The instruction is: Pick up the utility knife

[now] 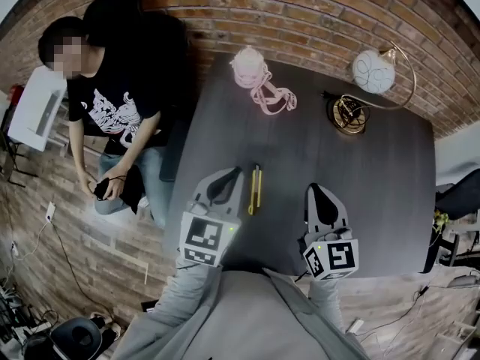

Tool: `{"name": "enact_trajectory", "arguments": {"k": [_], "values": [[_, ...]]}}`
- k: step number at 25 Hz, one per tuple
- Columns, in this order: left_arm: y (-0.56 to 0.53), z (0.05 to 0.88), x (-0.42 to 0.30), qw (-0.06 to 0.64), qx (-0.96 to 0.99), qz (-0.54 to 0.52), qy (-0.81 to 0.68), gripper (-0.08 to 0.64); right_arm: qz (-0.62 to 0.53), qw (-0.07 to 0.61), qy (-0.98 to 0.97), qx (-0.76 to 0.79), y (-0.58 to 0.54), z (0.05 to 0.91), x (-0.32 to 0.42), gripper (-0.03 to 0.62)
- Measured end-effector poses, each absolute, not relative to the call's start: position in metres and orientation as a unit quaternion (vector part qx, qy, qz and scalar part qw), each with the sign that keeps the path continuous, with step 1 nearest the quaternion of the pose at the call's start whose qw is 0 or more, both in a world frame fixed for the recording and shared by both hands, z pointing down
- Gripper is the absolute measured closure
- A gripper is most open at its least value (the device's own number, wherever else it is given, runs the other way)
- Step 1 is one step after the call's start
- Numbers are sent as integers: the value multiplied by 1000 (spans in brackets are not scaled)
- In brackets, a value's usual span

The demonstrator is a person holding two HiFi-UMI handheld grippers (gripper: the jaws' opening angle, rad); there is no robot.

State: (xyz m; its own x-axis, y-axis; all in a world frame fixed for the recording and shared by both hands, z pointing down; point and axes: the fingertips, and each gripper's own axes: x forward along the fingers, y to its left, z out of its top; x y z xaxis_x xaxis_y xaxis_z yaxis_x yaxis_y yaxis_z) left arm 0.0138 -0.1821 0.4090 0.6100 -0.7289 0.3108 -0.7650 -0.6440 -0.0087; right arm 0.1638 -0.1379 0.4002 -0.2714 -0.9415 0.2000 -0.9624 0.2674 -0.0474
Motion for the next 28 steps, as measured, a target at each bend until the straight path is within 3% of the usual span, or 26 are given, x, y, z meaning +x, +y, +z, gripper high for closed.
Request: {"name": "enact_trajectory", "arguments": {"k": [12, 15, 28], "values": [[-185, 454, 29, 123, 887, 160, -416, 537, 104, 72, -776, 618, -131, 418, 176, 571], [-184, 472, 36, 151, 885, 165, -408, 453, 109, 74, -770, 625, -128, 423, 181, 571], [-171, 590, 67, 214, 847, 267, -406, 342, 146, 82, -735, 657, -103, 453, 205, 571]]}}
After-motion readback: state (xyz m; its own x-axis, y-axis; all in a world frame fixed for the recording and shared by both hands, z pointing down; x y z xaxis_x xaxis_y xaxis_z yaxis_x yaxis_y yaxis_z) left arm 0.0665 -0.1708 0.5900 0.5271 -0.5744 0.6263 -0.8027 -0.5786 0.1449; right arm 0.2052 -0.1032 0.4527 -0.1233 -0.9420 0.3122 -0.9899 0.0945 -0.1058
